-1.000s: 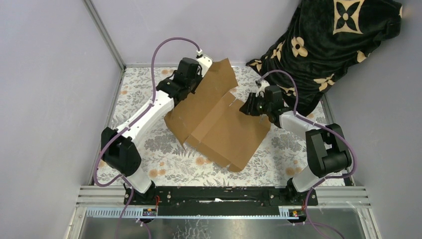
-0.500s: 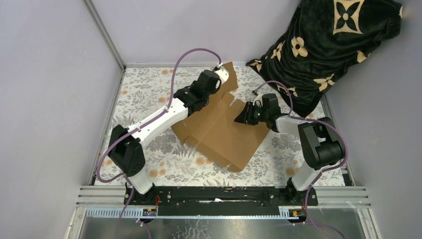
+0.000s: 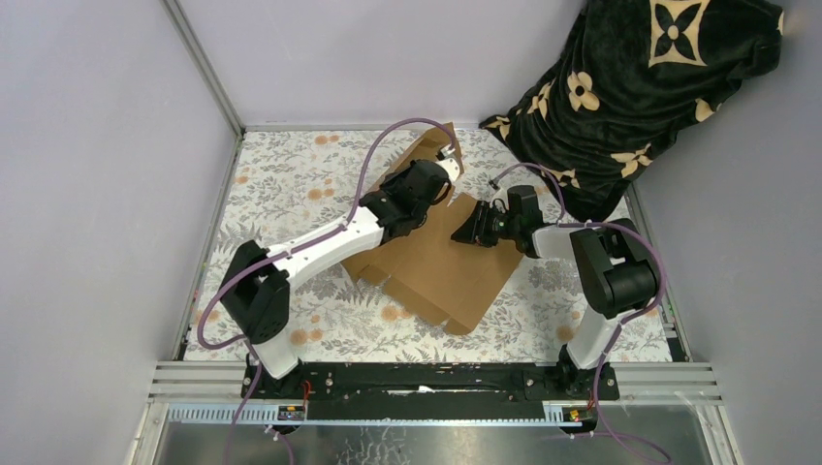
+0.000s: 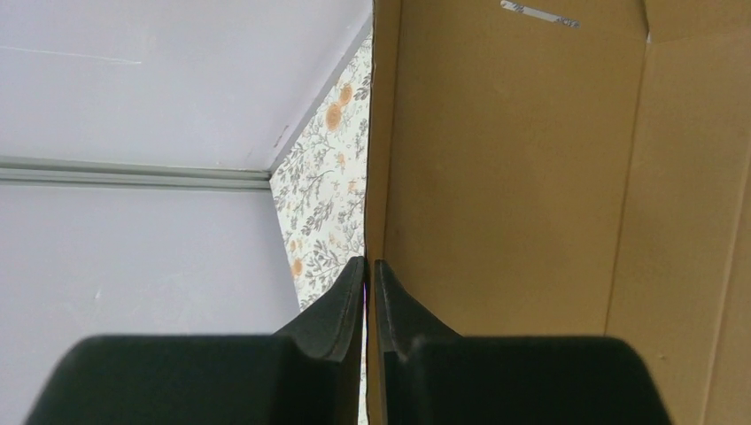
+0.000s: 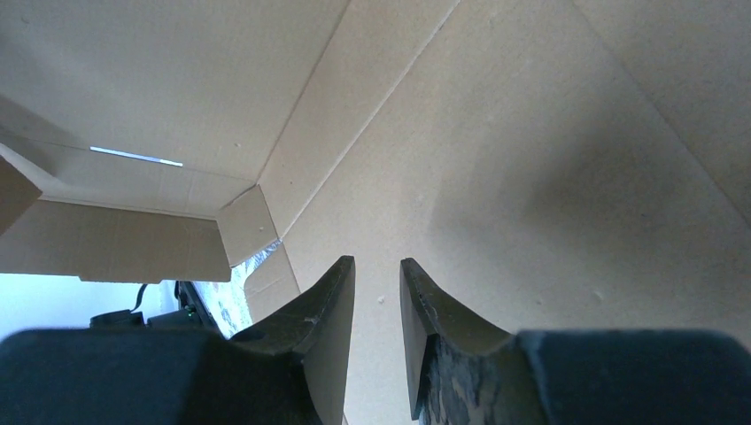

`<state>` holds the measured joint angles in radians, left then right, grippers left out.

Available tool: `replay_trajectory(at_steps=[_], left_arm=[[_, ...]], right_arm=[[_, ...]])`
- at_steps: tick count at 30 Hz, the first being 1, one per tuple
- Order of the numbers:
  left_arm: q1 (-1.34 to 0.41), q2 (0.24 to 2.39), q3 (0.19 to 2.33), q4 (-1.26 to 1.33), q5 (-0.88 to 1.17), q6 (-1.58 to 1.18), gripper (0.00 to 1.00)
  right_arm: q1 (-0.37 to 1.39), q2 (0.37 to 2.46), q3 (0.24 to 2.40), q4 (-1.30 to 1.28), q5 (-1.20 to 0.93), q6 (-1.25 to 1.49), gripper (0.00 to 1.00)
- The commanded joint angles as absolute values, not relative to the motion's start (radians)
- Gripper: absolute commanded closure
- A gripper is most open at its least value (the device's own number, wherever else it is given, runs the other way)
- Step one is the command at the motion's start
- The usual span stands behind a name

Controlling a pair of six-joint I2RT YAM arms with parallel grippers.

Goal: Fold the paper box

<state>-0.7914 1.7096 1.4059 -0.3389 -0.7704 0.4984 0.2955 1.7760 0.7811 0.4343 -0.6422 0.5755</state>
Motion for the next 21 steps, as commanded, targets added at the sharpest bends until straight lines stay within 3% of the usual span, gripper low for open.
replay_trajectory(at_steps=[1,13,21], left_arm=[[-0.813,1.733,1.384,-0.26,-0.849,0.542,0.86],[-0.866,1.738,1.325,-0.205,-0.917,0.594,0.86],[-0.897,1.708,1.281,-0.155,-0.954,0.648,0.86]], right_arm=[[0.296,1.776,0.794,0.485,-0.677,0.598,0.67],[0.126,1.763,0.96,0.434,-0.732,0.675,0.65],[0.044,1.914,1.193,0.494,-0.801,0.821,0.63]])
